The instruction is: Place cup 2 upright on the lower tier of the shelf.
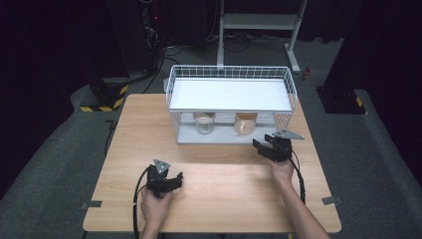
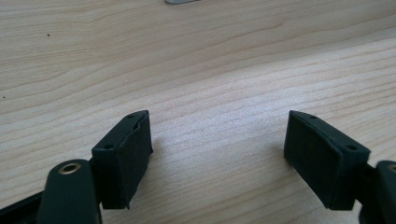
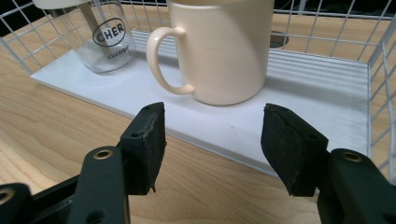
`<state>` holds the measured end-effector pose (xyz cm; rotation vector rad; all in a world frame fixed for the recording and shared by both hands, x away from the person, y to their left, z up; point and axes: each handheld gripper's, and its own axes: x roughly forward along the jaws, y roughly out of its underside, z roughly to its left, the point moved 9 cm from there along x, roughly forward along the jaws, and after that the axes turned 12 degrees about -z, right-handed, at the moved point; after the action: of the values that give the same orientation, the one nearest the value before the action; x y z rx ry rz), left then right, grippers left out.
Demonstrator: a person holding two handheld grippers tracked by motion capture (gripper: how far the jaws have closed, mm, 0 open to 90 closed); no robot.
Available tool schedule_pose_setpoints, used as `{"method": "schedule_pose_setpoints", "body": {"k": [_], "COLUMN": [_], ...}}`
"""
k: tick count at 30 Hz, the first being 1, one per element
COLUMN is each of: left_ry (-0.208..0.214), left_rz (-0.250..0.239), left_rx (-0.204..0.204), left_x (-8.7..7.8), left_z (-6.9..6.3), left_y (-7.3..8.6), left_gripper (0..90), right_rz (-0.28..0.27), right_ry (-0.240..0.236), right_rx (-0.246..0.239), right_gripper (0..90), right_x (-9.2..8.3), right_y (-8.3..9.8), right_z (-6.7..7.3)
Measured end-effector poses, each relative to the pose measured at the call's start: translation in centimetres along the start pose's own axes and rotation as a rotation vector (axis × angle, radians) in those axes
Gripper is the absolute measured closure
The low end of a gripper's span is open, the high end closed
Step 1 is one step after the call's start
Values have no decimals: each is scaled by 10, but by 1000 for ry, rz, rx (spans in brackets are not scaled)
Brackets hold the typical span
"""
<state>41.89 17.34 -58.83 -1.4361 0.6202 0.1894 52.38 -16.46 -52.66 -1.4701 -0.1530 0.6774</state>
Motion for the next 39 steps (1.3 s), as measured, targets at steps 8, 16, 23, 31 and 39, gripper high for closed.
{"method": "schedule_pose_setpoints", "body": {"k": [8,16,23,31,39], "left_ry": [-1,-3,-4,-3,-3], "left_rz": [0,-2,-3,-1,-2], "left_rx": [0,-2,-3,-3,-3], "left_x": [0,0,0,0,0], "left_z": [0,0,0,0,0], "left_y": [0,0,0,0,0], "left_gripper": [235,236,235,235,235], "right_rz": [-11,-20,-24,-31,-41], "right_ry": [-15,-20,-24,-30,-30], "right_rx": [6,6,15,7,15], "right_gripper": [397,391,380,376,374], "right_x": [-16,-31,-44,-58,-74], "right_y": [-1,0,2,2,5], "right_z": [-1,-3,-5,-8,-9]}}
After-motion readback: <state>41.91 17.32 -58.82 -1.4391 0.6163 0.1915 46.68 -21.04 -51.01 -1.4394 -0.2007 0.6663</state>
